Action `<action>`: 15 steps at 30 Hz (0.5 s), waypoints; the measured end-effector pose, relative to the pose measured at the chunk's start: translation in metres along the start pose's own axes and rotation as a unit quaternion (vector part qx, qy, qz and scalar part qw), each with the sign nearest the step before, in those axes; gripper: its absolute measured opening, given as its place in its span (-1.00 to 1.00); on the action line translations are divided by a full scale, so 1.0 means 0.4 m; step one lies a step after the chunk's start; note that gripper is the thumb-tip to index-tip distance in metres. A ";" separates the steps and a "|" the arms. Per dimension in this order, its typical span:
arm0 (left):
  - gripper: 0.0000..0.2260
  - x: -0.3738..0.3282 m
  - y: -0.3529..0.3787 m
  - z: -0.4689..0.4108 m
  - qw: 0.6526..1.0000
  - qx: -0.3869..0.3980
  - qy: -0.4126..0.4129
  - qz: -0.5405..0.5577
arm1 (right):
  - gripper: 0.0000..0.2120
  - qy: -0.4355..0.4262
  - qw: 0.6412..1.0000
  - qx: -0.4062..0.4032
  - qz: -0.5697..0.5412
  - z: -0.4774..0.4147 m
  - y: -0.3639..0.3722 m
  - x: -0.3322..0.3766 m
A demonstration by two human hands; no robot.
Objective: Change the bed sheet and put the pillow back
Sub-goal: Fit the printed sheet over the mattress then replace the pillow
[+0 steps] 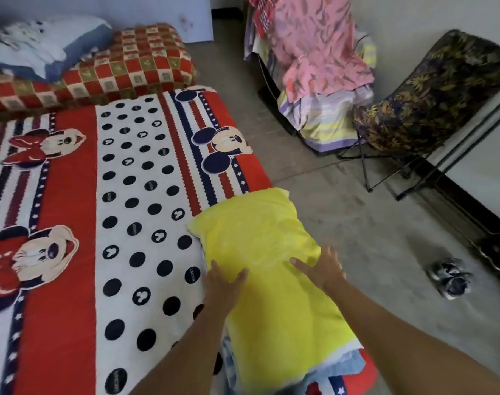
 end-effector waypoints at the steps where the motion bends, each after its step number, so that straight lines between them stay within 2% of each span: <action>1: -0.07 -0.001 0.015 -0.008 1.000 0.008 -0.020 -0.004 | 0.08 0.001 1.000 0.016 -0.002 -0.025 0.012 -0.005; 4: -0.03 -0.003 0.040 -0.020 0.995 0.006 -0.082 0.047 | 0.13 0.008 0.999 0.052 -0.006 -0.086 0.037 -0.021; 7: 0.02 0.011 0.037 -0.047 0.983 -0.039 -0.126 0.126 | 0.15 0.018 0.997 0.075 -0.016 -0.147 0.058 -0.038; 11: 0.07 0.034 0.042 -0.067 0.963 -0.058 -0.165 0.204 | 0.29 0.023 0.992 0.109 -0.064 -0.261 0.103 -0.078; 12: 0.06 0.034 0.045 -0.065 0.961 -0.050 -0.162 0.217 | 0.23 0.019 0.990 0.115 -0.081 -0.246 0.087 -0.055; 14: 0.05 0.030 0.047 -0.061 0.962 -0.020 -0.143 0.232 | -0.01 0.019 0.987 0.126 -0.096 -0.215 0.062 -0.012; 15: -0.01 0.022 0.045 -0.055 0.964 -0.003 -0.136 0.228 | -0.08 0.017 0.984 0.140 -0.113 -0.216 0.063 -0.008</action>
Point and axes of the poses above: each hand's wrist, its own z-axis away from the middle knuckle, its own y-axis out of the palm, x = y × z, the point moved 6 cm from there along -z, towards the middle knuckle, and after that the axes turned 3 degrees about y, right-handed, at the moved point
